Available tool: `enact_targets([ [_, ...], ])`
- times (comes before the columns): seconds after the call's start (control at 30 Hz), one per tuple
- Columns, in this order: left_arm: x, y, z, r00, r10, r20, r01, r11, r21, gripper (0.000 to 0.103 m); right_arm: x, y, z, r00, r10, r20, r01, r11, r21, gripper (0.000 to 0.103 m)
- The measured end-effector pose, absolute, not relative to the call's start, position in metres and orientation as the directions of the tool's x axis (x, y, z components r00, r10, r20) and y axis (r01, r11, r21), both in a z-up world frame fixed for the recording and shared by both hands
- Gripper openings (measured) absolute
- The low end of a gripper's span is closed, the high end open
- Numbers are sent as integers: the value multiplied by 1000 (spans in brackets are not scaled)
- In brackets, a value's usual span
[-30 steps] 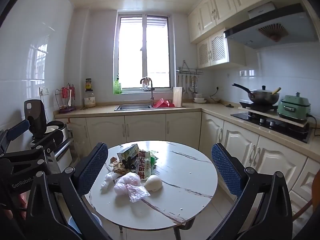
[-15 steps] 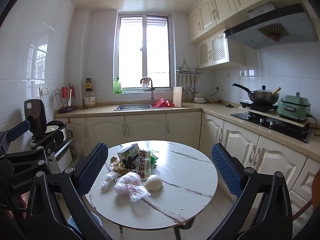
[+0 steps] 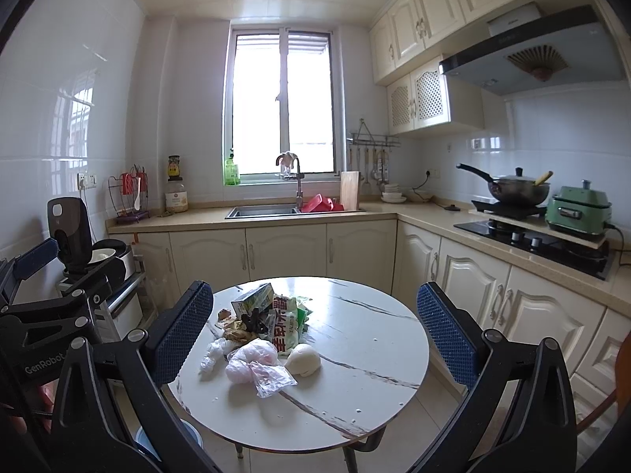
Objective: Collect trash
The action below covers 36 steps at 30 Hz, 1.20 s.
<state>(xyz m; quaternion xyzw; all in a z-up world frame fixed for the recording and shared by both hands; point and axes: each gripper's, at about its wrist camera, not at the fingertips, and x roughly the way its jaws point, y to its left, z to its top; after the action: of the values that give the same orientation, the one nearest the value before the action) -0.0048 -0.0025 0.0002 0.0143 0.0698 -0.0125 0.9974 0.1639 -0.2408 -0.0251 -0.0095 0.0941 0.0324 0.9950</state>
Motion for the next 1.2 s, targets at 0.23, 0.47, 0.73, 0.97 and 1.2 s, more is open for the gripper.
enact_targets([
  [0.23,-4,-2,-1,989,-22,-147,25,1000,19,102,164,-241,-25,980,62,-187,-66,998,-13,103],
  [0.47,1,-2,0,987,-23,-157,28,999,27,102,162,-242,-28,980,59,-192,-62,998,-9,103],
  [0.73,7,-1,-1,986,-23,-164,28,999,28,102,168,-246,-30,978,57,-202,-58,998,-1,103],
  [0.97,10,-2,-1,986,-20,-164,26,999,32,102,171,-247,-31,979,54,-198,-55,998,-1,103],
  [1.2,18,-4,-2,986,-28,-164,34,999,34,102,174,-250,-30,981,35,-192,-36,999,-2,103],
])
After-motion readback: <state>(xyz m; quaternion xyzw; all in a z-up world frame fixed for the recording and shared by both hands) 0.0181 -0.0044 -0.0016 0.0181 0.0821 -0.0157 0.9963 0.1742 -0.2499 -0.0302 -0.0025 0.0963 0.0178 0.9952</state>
